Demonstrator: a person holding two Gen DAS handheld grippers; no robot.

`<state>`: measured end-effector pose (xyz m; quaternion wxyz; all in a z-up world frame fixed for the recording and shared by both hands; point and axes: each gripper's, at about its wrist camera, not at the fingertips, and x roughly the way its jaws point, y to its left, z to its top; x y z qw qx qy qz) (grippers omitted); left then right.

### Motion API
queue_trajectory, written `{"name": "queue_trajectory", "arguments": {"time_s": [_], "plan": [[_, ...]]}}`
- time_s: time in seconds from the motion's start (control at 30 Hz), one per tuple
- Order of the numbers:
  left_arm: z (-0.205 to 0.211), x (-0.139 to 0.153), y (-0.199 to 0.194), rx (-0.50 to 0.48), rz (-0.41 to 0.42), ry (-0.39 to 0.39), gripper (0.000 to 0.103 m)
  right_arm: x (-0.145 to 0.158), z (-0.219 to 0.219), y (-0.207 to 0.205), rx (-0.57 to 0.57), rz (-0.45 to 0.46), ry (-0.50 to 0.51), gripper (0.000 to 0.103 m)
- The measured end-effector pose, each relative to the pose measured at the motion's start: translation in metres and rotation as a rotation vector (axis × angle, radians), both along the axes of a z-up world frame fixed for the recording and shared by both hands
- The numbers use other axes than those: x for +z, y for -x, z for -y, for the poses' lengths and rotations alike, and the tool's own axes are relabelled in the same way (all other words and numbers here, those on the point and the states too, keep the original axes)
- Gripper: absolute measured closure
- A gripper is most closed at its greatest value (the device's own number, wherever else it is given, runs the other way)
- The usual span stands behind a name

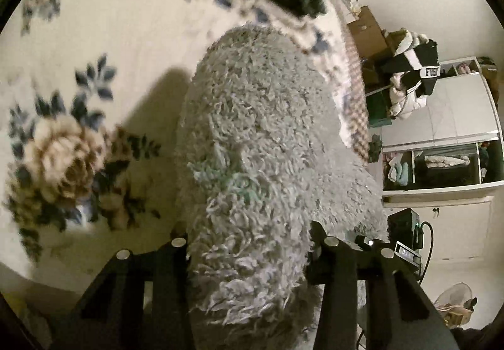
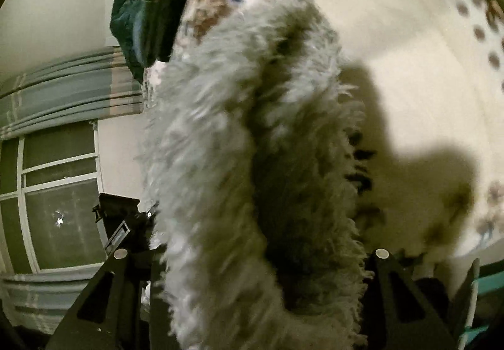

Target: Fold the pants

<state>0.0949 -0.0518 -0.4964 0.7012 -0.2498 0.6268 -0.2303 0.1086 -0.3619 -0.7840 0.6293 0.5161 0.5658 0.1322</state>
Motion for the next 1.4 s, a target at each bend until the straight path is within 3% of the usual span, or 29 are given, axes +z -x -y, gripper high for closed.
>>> {"name": "queue_trajectory", "arguments": {"time_s": [0.2,0.4,0.53,0.67,0.83,0.9,1.0,1.1,1.23,1.33,1.4], "plan": [[0.003,0.075,-0.051,0.032,0.098,0.011,0.063,0.089,0.014,-0.057,0.034,0.066,0.024,0.059],[-0.001,0.113,-0.175,0.091,0.177,0.05,0.062,0.152,0.011,-0.172,0.007,0.167,0.057,0.059],[-0.007,0.114,-0.277,0.106,0.218,0.063,0.062,0.169,0.009,-0.287,-0.041,0.224,0.07,0.059],[-0.016,0.101,-0.37,0.108,0.248,0.051,0.062,0.159,0.007,-0.402,-0.064,0.249,0.078,0.059],[-0.022,0.042,-0.447,0.099,0.201,-0.007,0.061,0.123,0.004,-0.509,-0.059,0.239,0.117,0.059],[-0.023,0.016,-0.461,0.099,0.152,-0.056,0.059,0.101,0.0,-0.533,-0.043,0.208,0.143,0.059],[-0.03,-0.001,-0.463,0.114,0.134,-0.052,0.052,0.079,0.007,-0.542,-0.021,0.161,0.17,0.058],[-0.029,0.009,-0.459,0.107,0.134,-0.089,0.049,0.074,0.012,-0.548,-0.022,0.137,0.184,0.044],[-0.017,0.041,-0.446,0.07,0.191,-0.248,0.032,0.087,0.016,-0.56,-0.004,0.098,0.371,0.017],[-0.005,0.067,-0.429,0.036,0.259,-0.379,0.017,0.118,0.012,-0.55,0.005,0.095,0.545,0.006],[0.001,0.081,-0.417,0.026,0.288,-0.442,0.011,0.154,0.002,-0.526,0.021,0.096,0.727,0.001]]}}
